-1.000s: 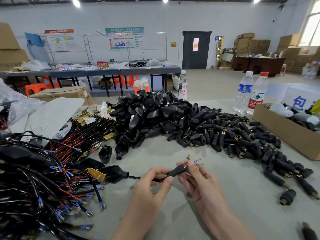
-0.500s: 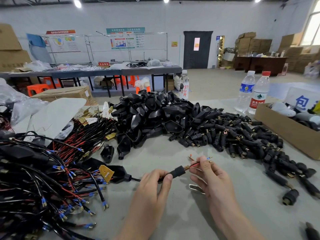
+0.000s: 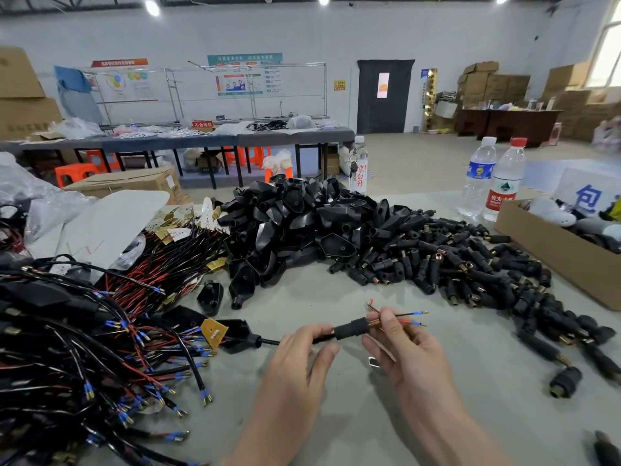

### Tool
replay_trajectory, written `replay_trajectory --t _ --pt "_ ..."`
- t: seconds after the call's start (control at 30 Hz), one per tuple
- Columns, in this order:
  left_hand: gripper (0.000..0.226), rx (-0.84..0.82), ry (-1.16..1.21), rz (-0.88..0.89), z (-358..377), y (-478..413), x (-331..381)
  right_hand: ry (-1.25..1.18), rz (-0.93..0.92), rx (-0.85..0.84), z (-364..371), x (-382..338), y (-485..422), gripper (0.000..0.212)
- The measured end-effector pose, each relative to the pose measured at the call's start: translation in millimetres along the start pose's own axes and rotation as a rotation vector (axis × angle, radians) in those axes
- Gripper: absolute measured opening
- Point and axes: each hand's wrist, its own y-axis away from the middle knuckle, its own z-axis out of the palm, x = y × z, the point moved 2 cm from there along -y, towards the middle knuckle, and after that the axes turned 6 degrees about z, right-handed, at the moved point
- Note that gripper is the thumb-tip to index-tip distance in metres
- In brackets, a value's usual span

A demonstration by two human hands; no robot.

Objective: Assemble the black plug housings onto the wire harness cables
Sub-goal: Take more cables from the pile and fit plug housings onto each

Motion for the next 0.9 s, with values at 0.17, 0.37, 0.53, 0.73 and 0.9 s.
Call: replay_trajectory --t 0.17,0.37,0.53,0.73,0.9 --pt "0.023 0.071 -0.068 0.039 -0.2 -2.1 -1.2 -0.189 0.063 0.041 -2.7 -2.1 -1.7 0.013" --pt "0.015 0.211 -0.033 0.080 -4.1 -0.9 -1.9 -0.157 0.116 -0.069 2.1 1.4 0.2 0.033" --pt "0.014 0.214 -0.089 0.142 -5.7 -1.1 -0.6 -0.069 0.105 -0.094 -2.0 0.2 -1.5 0.038" --pt "0.013 0.196 -0.117 0.221 -3.4 0.2 0.9 0.050 0.038 -0.102 -2.6 3.2 -1.7 0.044" --pt "0.027 0.111 0.003 0.087 -3.4 0.4 -0.6 0.100 -0.015 -0.077 -3.1 1.7 -2.4 0.035"
